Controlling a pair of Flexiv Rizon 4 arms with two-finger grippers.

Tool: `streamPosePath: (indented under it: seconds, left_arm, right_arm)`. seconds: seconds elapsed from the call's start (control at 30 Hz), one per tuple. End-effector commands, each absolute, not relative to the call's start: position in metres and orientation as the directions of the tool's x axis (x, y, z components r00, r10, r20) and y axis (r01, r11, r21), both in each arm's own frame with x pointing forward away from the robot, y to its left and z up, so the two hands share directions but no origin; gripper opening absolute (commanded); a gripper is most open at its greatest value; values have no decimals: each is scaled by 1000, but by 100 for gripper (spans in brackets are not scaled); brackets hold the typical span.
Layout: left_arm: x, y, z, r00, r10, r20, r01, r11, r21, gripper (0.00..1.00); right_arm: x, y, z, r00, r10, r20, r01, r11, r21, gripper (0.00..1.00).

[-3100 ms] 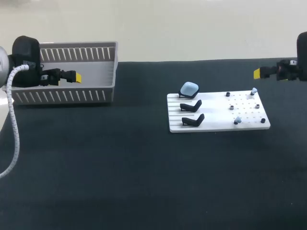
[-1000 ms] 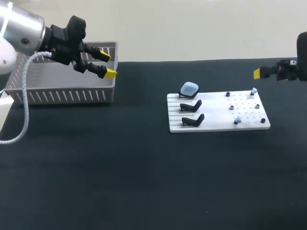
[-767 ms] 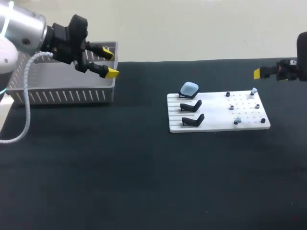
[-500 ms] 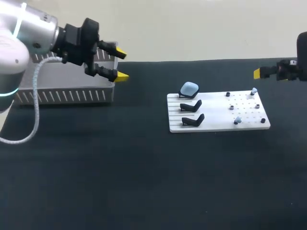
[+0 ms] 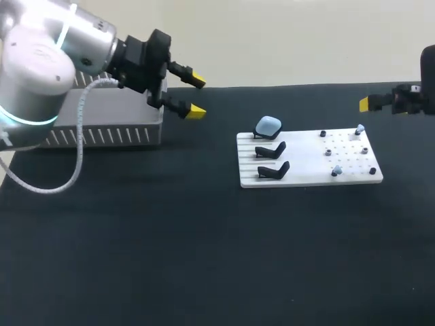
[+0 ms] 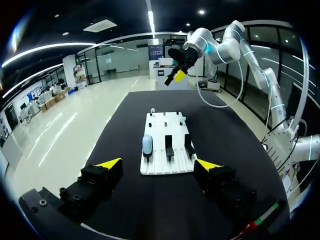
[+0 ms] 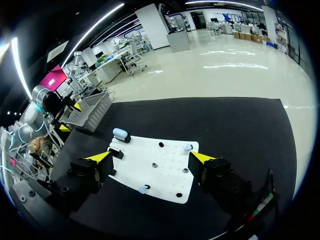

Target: Pick up each earbud case from the left stands, insert the matching earbuds, close the lid, and place the case in the box.

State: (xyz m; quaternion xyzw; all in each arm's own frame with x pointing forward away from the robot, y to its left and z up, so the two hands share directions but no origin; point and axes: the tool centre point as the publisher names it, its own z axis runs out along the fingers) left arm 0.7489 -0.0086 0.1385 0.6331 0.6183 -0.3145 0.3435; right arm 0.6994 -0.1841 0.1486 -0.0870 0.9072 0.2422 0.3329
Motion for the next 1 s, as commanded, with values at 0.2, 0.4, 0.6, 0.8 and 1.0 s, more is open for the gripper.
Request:
streamPosePath:
  seconds: [0.2, 0.4, 0.6, 0.8, 1.0]
  left_arm:
    - [747, -28, 110, 29, 579, -815, 999, 16, 47, 100]
    - [746, -31, 95, 31, 582, -812, 997, 34, 63, 100]
    - [751, -37, 87, 53, 536, -843, 998, 6, 66, 100]
    - [759, -43, 77, 66, 495, -866, 998, -31, 58, 100]
    - [768, -54, 70, 56, 514, -856, 998, -49, 36, 100]
  right_arm:
    - [699, -184, 149, -763, 3, -646, -318, 869, 379, 100]
    - [699, -184, 149, -763, 3, -646, -318, 869, 379, 100]
    - [699, -184, 149, -763, 3, -646, -318, 869, 379, 100]
    - [699, -184, 149, -763, 3, -646, -318, 869, 379, 100]
    - [699, -184, 149, -763, 3, -646, -318, 869, 379, 100]
